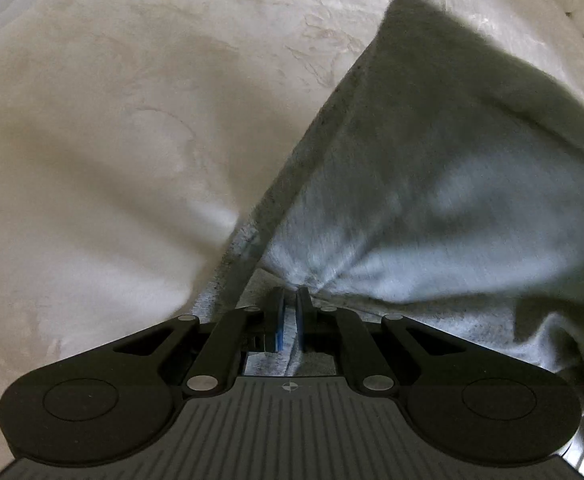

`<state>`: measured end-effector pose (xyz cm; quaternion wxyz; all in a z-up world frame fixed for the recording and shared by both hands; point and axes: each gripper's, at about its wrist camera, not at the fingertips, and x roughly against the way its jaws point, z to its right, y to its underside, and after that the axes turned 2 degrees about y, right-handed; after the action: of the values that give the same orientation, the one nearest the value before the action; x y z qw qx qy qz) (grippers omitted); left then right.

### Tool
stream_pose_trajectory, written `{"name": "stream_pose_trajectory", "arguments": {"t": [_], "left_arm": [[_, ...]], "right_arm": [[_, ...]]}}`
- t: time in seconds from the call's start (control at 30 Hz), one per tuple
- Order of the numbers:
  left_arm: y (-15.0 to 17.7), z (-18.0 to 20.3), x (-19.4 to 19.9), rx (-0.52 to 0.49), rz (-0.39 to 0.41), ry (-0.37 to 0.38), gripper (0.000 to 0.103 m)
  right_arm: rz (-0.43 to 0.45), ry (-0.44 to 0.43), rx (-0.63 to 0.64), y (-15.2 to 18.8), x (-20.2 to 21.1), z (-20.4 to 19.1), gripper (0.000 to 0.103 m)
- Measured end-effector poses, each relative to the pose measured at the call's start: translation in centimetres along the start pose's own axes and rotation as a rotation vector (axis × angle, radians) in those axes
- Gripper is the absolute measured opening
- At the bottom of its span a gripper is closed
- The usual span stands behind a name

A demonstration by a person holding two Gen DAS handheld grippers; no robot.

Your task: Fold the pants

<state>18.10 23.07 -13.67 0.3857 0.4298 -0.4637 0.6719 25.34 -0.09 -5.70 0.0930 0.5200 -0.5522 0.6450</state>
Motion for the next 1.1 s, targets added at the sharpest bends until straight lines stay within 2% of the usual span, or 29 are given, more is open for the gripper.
{"name": "stream_pose_trajectory", "arguments": {"t": [0.07, 0.13, 0.23, 0.33, 0.43, 0.57, 0.7, 0.77, 0.93, 1.03, 1.1], "left_arm": [[0.2, -0.4, 0.6, 0.004, 0.014, -0.018, 0.008], [0.3, -1.1, 1.1, 0.011, 0.019, -0.021, 0.008], [0.7, -2.1, 2.1, 0.003, 0.034, -0.087, 0.008], [1.1, -4.2, 3.3, 0.050, 0.038, -0.099, 0.008], [1.5, -5.8, 5.0, 0.072, 0.062, -0.138, 0.008], [2.1, -6.2, 8.1, 0.063, 0.138, -0.171, 0.008], [2.6, -4.8, 10.8, 0.015, 0.212, -0.149, 0.008], [3.2, -3.5, 10.8, -0.020, 0.199, -0.106, 0.008], [6.1, 0.9, 8.3, -0.166, 0.097, -0.014, 0.008], [8.0, 2.3, 6.2, -0.213, 0.016, 0.018, 0.008], [9.1, 2.7, 4.7, -0.229, -0.024, -0.020, 0.008]], "right_arm": [[0.027, -0.036, 0.038, 1.3, 3.3, -2.7, 0.015], [0.013, -0.086, 0.051, 3.4, 5.3, -5.6, 0.015], [-0.052, -0.138, 0.109, 7.6, 6.1, -10.1, 0.015], [-0.120, -0.171, 0.098, 11.0, 5.1, -13.0, 0.012], [-0.158, -0.178, 0.078, 13.2, 4.0, -14.4, 0.011], [-0.180, -0.167, 0.039, 14.4, 2.7, -14.9, 0.011], [-0.195, -0.159, 0.046, 14.7, 1.4, -15.3, 0.011], [-0.210, -0.157, 0.059, 14.9, 0.5, -15.5, 0.011], [-0.238, -0.135, 0.083, 15.8, -1.7, -16.3, 0.013], [-0.224, -0.121, 0.017, 16.2, -1.7, -16.0, 0.019], [-0.195, -0.115, -0.044, 16.6, -0.5, -15.4, 0.030]]}}
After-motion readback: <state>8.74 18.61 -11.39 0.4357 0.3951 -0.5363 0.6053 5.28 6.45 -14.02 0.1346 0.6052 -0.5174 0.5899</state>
